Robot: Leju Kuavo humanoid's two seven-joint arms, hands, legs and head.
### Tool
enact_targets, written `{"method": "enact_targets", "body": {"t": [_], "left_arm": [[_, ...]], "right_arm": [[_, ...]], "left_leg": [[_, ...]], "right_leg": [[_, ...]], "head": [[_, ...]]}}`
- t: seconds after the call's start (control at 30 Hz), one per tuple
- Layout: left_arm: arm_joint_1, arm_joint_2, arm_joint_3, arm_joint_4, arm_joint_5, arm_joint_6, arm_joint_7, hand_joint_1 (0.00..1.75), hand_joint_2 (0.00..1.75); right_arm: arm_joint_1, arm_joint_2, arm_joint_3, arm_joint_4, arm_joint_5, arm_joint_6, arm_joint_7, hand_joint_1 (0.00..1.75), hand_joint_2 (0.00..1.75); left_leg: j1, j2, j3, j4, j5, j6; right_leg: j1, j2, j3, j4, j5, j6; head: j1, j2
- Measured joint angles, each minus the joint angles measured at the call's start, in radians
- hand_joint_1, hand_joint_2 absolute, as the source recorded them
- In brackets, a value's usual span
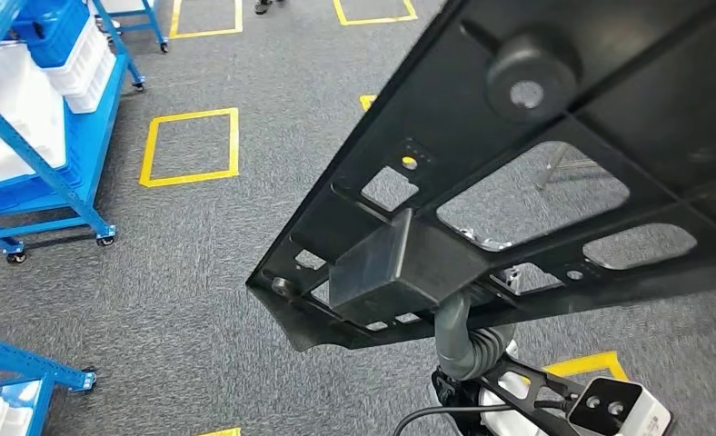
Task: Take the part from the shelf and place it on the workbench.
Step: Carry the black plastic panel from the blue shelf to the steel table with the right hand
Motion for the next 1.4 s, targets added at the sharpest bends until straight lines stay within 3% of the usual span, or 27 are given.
{"method": "enact_targets", "body": {"t": [0.07,0.13,0.2,0.23,0.27,0.3,0.37,0.43,0.5,0.57,0.63,0.67,0.7,0.73,0.8,0.87,0.93,1.0,1.03,1.1,1.17,1.23,1.27,1.3,1.4], "left_arm": [[-0.004,-0.002,0.0,0.0,0.0,0.001,0.0,0.0,1.75],[-0.002,-0.003,0.0,0.0,-0.001,0.001,0.001,0.0,1.75],[0.002,-0.003,0.001,0.0,-0.001,0.001,0.002,0.0,1.75],[0.002,-0.003,0.001,0.0,0.0,0.001,0.003,0.0,1.75],[0.002,-0.003,0.001,0.0,0.0,0.001,0.004,0.0,1.75],[0.0,-0.004,0.001,0.0,0.0,0.002,0.004,0.0,1.75],[-0.001,-0.005,0.001,0.0,0.0,0.004,0.004,0.0,1.75],[-0.001,-0.005,0.001,0.0,-0.001,0.008,0.004,0.0,1.75],[-0.003,-0.006,0.001,0.0,-0.003,0.01,0.004,0.0,1.75],[-0.005,-0.008,0.001,0.0,-0.008,0.011,0.003,0.0,1.75],[-0.003,-0.01,0.001,0.0,-0.012,0.012,0.004,0.0,1.75],[0.0,-0.011,0.001,0.0,-0.014,0.012,0.004,0.0,1.75],[0.002,-0.012,0.001,0.0,-0.015,0.012,0.005,0.0,1.75],[0.004,-0.012,0.001,0.0,-0.016,0.012,0.006,0.0,1.75],[0.005,-0.013,0.001,0.0,-0.016,0.013,0.01,0.0,1.75],[0.004,-0.013,0.001,0.0,-0.016,0.015,0.012,0.0,1.75],[0.004,-0.014,0.001,0.0,-0.014,0.017,0.013,0.0,1.75],[0.001,-0.014,0.002,0.0,-0.011,0.019,0.015,0.0,1.75],[-0.001,-0.015,0.002,0.0,-0.01,0.02,0.015,0.0,1.75],[-0.002,-0.016,0.002,0.0,-0.007,0.02,0.015,0.0,1.75],[0.001,-0.016,0.002,0.0,-0.006,0.017,0.014,0.0,1.75],[0.004,-0.016,0.002,0.0,-0.006,0.013,0.014,0.0,1.75],[0.004,-0.016,0.002,0.0,-0.007,0.011,0.014,0.0,1.75],[0.003,-0.016,0.002,0.0,-0.009,0.01,0.014,0.0,1.75],[0.0,-0.018,0.002,0.0,-0.011,0.004,0.014,0.0,1.75]], "right_arm": [[-0.003,0.0,-0.005,0.003,-0.004,0.003,0.0,1.75,1.75],[-0.007,-0.001,-0.01,0.007,-0.006,0.01,-0.001,1.75,1.75],[-0.007,-0.001,-0.012,0.013,-0.007,0.02,0.0,1.75,1.75],[-0.007,-0.002,-0.012,0.016,-0.008,0.024,0.0,1.75,1.75],[-0.006,-0.002,-0.013,0.019,-0.009,0.027,0.0,1.75,1.75],[-0.007,-0.002,-0.013,0.021,-0.01,0.03,0.0,1.75,1.75],[-0.01,-0.002,-0.014,0.023,-0.014,0.034,0.0,1.75,1.75],[-0.014,-0.002,-0.014,0.026,-0.019,0.033,0.0,1.75,1.75],[-0.016,-0.002,-0.016,0.028,-0.023,0.028,0.0,1.75,1.75],[-0.018,-0.002,-0.019,0.029,-0.023,0.019,0.0,1.75,1.75],[-0.018,-0.002,-0.02,0.029,-0.024,0.013,-0.001,1.75,1.75],[-0.017,-0.002,-0.02,0.029,-0.024,0.012,0.0,1.75,1.75],[-0.013,-0.002,-0.021,0.029,-0.024,0.011,0.0,1.75,1.75],[-0.01,-0.003,-0.021,0.029,-0.024,0.011,0.0,1.75,1.75],[-0.003,-0.004,-0.021,0.029,-0.028,0.013,0.0,1.75,1.75],[0.001,-0.005,-0.021,0.028,-0.032,0.018,0.0,1.75,1.75],[0.005,-0.005,-0.021,0.028,-0.035,0.024,0.0,1.75,1.75],[0.014,-0.007,-0.023,0.027,-0.038,0.033,0.0,1.75,1.75],[0.019,-0.008,-0.024,0.026,-0.039,0.039,0.0,1.75,1.75],[0.023,-0.009,-0.029,0.024,-0.039,0.049,-0.001,1.75,1.75],[0.026,-0.01,-0.034,0.023,-0.039,0.058,-0.001,1.75,1.75],[0.03,-0.011,-0.039,0.023,-0.039,0.062,-0.001,1.75,1.75],[0.032,-0.012,-0.042,0.023,-0.039,0.065,-0.001,1.75,1.75],[0.033,-0.013,-0.044,0.023,-0.039,0.066,-0.001,1.75,1.75],[0.032,-0.013,-0.046,0.019,-0.039,0.07,-0.001,1.75,1.75]], "left_leg": [[0.002,0.024,0.005,-0.012,0.008,0.013],[-0.001,0.052,0.007,-0.017,0.011,0.022],[-0.005,0.082,0.006,-0.016,0.009,0.025],[-0.006,0.097,0.006,-0.016,0.007,0.025],[-0.007,0.11,0.006,-0.015,0.005,0.024],[-0.007,0.122,0.008,-0.014,0.003,0.022],[-0.01,0.142,0.014,-0.012,-0.004,0.014],[-0.015,0.16,0.021,-0.011,-0.01,0.003],[-0.014,0.177,0.027,-0.013,-0.014,-0.008],[-0.01,0.15,0.024,0.008,-0.035,-0.018],[-0.005,0.094,-0.02,0.11,-0.093,-0.023],[-0.004,0.078,-0.055,0.182,-0.126,-0.025],[-0.004,0.071,-0.087,0.245,-0.147,-0.026],[-0.004,0.069,-0.107,0.277,-0.147,-0.027],[-0.003,0.064,-0.095,0.225,-0.091,-0.024],[0.001,0.024,-0.04,0.089,-0.019,-0.019],[0.002,-0.015,-0.007,0.012,0.002,-0.014],[-0.002,-0.01,-0.002,0.003,-0.001,-0.005],[-0.002,0.001,-0.001,-0.002,0.002,0.002],[-0.001,0.027,0.002,-0.013,0.009,0.016],[-0.004,0.056,0.003,-0.017,0.009,0.025],[-0.008,0.085,0.002,-0.016,0.007,0.028],[-0.009,0.099,0.002,-0.015,0.006,0.027],[-0.01,0.112,0.003,-0.014,0.005,0.026],[-0.014,0.143,0.01,-0.011,-0.003,0.015]], "right_leg": [[0.003,-0.038,-0.017,0.031,-0.02,0.01],[0.004,-0.103,-0.07,0.137,-0.078,0.018],[-0.001,-0.127,-0.13,0.257,-0.126,0.024],[-0.003,-0.131,-0.14,0.278,-0.126,0.026],[-0.004,-0.136,-0.128,0.258,-0.108,0.026],[-0.004,-0.145,-0.097,0.202,-0.078,0.025],[0.001,-0.193,-0.018,0.061,-0.03,0.016],[0.01,-0.218,0.015,-0.001,-0.019,0.004],[0.013,-0.194,0.014,-0.005,-0.017,-0.008],[0.008,-0.172,0.018,-0.015,-0.011,-0.02],[0.005,-0.149,0.021,-0.02,-0.008,-0.029],[0.006,-0.135,0.021,-0.02,-0.008,-0.031],[0.008,-0.121,0.021,-0.019,-0.008,-0.032],[0.009,-0.105,0.021,-0.018,-0.008,-0.032],[0.009,-0.076,0.023,-0.015,-0.009,-0.031],[0.009,-0.049,0.024,-0.008,-0.012,-0.025],[0.006,-0.025,0.016,-0.003,-0.012,-0.014],[0.001,-0.003,0.008,-0.004,-0.007,0.002],[0.0,-0.007,0.005,-0.003,-0.007,0.008],[0.002,-0.06,-0.021,0.046,-0.037,0.015],[0.002,-0.119,-0.084,0.171,-0.102,0.02],[-0.002,-0.13,-0.136,0.277,-0.138,0.025],[-0.004,-0.132,-0.135,0.279,-0.129,0.027],[-0.005,-0.138,-0.113,0.239,-0.104,0.026],[0.003,-0.189,0.003,0.036,-0.029,0.015]], "head": [[0.0,0.0],[0.0,0.0],[0.0,0.0],[0.0,0.0],[0.0,0.0],[0.0,0.0],[0.0,0.0],[0.0,0.0],[0.0,0.0],[0.0,0.0],[0.0,0.0],[0.0,0.0],[0.0,0.0],[0.0,0.0],[0.0,0.0],[0.0,0.0],[0.0,0.0],[0.0,0.0],[0.0,0.0],[0.0,0.0],[0.0,0.0],[0.0,0.0],[0.0,0.0],[0.0,0.0],[0.0,0.0]]}}
